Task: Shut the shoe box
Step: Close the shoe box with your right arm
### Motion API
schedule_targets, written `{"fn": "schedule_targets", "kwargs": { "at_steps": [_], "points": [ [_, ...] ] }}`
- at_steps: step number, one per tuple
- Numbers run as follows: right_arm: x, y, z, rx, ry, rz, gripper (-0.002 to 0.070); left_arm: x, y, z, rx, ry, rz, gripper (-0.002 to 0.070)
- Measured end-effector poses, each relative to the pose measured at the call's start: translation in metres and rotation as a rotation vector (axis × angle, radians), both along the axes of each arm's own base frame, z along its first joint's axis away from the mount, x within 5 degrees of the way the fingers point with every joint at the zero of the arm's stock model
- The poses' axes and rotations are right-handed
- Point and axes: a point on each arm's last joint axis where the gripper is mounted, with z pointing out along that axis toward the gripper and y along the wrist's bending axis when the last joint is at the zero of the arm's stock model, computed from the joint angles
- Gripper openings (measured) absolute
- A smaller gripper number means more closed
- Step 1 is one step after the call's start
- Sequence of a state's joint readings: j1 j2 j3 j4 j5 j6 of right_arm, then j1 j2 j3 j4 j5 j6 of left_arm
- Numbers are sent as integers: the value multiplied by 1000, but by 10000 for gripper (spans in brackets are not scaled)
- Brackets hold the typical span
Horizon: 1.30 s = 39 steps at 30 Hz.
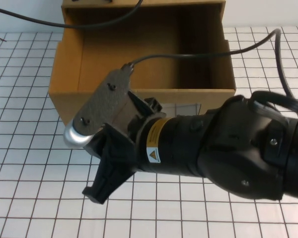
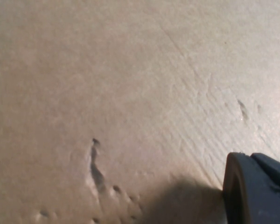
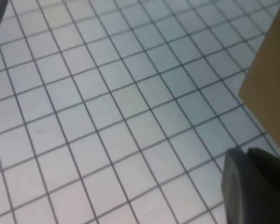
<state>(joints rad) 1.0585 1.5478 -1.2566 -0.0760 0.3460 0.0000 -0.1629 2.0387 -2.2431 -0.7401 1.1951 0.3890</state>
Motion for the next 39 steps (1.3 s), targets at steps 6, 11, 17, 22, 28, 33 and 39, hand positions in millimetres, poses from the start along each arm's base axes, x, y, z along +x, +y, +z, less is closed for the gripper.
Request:
{"fn": "schedule_targets", "kwargs": {
  "at_steps": [6, 11, 17, 22, 28, 33, 39],
  "points": [
    [10, 1, -9, 67, -38, -14, -13, 0, 0, 0, 0, 0, 0, -5],
    [23, 3, -24, 141, -42, -48, -14, 0, 0, 0, 0, -1, 0, -5],
    [49, -4, -36, 192, -48, -125, -13, 1, 0, 0, 0, 0, 0, -5],
    [76, -18, -36, 257, -76, -208, -14, 1, 0, 0, -1, 0, 0, -5],
    [103, -30, -48, 265, -81, -281, -13, 0, 0, 0, -2, 0, -1, -5],
    [121, -19, -51, 282, -93, -292, -14, 1, 1, 0, -2, 2, 0, -5],
    [145, 4, -42, 264, -156, -258, -13, 1, 5, 0, -6, 7, 5, -5]
  ]
}}
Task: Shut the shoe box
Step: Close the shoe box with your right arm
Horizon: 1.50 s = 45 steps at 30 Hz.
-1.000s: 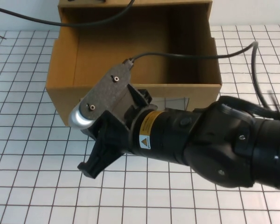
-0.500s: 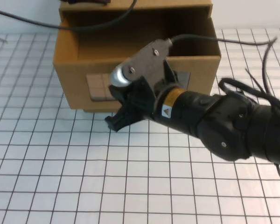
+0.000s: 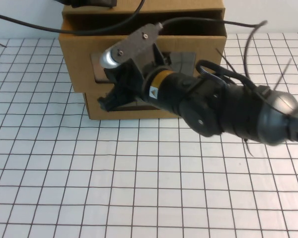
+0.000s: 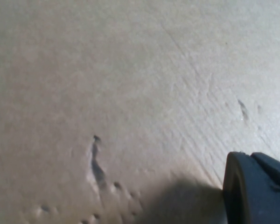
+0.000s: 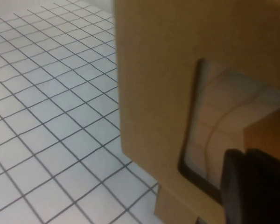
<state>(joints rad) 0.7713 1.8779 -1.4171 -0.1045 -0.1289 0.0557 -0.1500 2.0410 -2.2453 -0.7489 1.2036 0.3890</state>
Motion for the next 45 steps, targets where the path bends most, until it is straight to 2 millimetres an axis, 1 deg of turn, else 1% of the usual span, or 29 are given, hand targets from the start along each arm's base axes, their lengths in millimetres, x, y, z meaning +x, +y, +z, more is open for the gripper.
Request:
{"fn": "schedule_targets", "kwargs": {
  "at_steps": [4, 6, 12, 17, 22, 25, 27, 32, 35, 39, 45],
  "points": [
    [15, 12, 1, -37, -23, 5, -14, 1, 4, 0, -1, 3, 6, -5],
    [23, 13, 0, -43, -28, -4, -14, 1, 4, 0, -1, 3, 6, -5],
    [45, 9, -2, -41, -40, -40, -13, 1, 3, 0, -5, 4, 4, -5],
    [54, 4, -6, -55, -41, -57, -14, 1, 3, 0, -8, 6, 2, -5],
    [54, 3, -5, -77, -55, -51, -14, 0, 3, 0, -8, 8, 0, -5],
    [51, 1, 2, -107, -80, -44, -14, 0, 3, 0, -8, 8, 0, -5],
    [48, -2, 12, -113, -107, -40, -13, 0, 3, 0, -7, 9, -1, -5],
    [36, -10, 47, -90, -175, -37, -13, 0, 3, 0, -7, 9, 0, -5],
    [32, -13, 59, -80, -190, -40, -13, 0, 3, 0, -7, 9, 0, -5],
    [31, -14, 58, -111, -186, -41, -14, 0, 3, 0, -7, 9, 0, -5],
    [37, -13, 43, -168, -170, -41, -14, 0, 3, 0, -7, 9, 0, -5]
  ]
}}
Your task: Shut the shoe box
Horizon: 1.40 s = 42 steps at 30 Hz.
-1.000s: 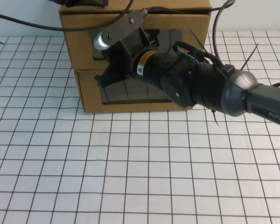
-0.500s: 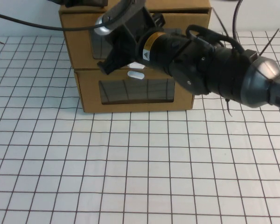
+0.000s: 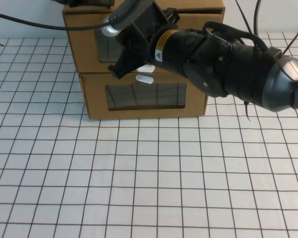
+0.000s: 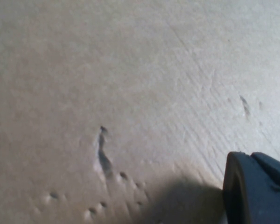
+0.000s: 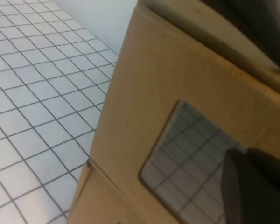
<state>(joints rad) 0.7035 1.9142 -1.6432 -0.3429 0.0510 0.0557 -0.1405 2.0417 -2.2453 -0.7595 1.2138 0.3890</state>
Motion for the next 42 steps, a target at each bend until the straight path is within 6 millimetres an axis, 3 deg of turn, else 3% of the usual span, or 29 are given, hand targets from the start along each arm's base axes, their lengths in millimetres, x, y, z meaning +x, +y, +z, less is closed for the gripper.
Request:
{"fn": "schedule_targets", "kwargs": {
  "at_steps": [8, 15, 20, 23, 33, 38, 42],
  "points": [
    [22, -9, -8, 7, 27, -53, -14, 0, 0, 0, -1, -1, 1, -5],
    [22, -12, -3, -13, 61, -78, -13, 1, 2, 0, 3, -4, 6, -5],
    [13, -21, 11, -37, 93, -107, -14, -4, 5, 6, 29, -35, -6, -5],
    [3, -28, 28, -56, 99, -118, -14, -12, 17, 17, 66, -60, 5, -5],
    [-53, -61, 98, -122, 99, -114, -13, -64, 66, 86, 154, -236, 140, -5],
    [-78, -86, 115, -188, 177, -150, -14, -99, 72, 103, 218, -274, 169, -5],
    [-98, -106, 128, -230, 230, -174, -13, -135, 73, 103, 240, -266, 155, -5]
  ]
}}
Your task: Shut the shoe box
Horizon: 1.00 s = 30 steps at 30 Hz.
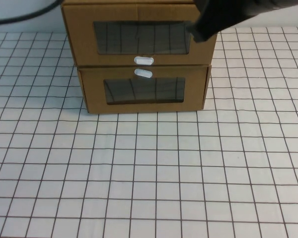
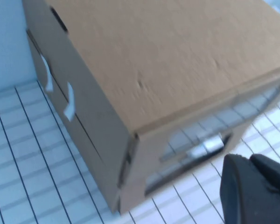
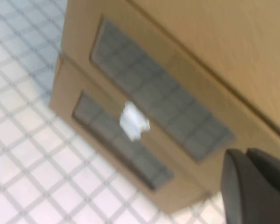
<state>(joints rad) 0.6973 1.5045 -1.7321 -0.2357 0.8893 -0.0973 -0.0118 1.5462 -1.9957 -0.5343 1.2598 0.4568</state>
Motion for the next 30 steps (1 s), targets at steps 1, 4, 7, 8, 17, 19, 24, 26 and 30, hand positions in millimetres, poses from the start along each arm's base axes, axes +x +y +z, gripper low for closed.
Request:
{"fn": "schedule_targets", "kwargs": {
  "at_steps": [1, 4, 7, 8, 17, 19, 24, 26, 30],
  "points": [
    [-4, -4, 2, -5, 12, -5, -13, -7, 0, -6, 5, 21, -4, -5],
    [-19, -16, 11, -3, 46, -13, -14, -35, 1, -19, 11, 24, 4, -5],
    [-39, -28, 21, 37, 55, -2, -13, -67, 4, -38, 1, -12, 46, -5],
    [-45, -33, 23, 51, 57, 4, -13, -77, 5, -47, -4, -21, 65, -5],
    [-108, -83, -2, 83, 43, 22, -14, -157, 14, -118, -35, -126, 193, -5],
    [-122, -94, -17, 87, 35, 27, -13, -169, 14, -128, -32, -128, 194, -5],
    [-160, -125, -63, 187, 62, -18, -14, -195, 14, -140, -33, -150, 183, -5],
    [-176, -138, -79, 232, 68, -37, -14, -205, 13, -142, -33, -158, 174, -5],
    [-198, -157, -111, 277, 66, -54, -14, -220, 12, -145, -40, -181, 165, -5]
  ]
}}
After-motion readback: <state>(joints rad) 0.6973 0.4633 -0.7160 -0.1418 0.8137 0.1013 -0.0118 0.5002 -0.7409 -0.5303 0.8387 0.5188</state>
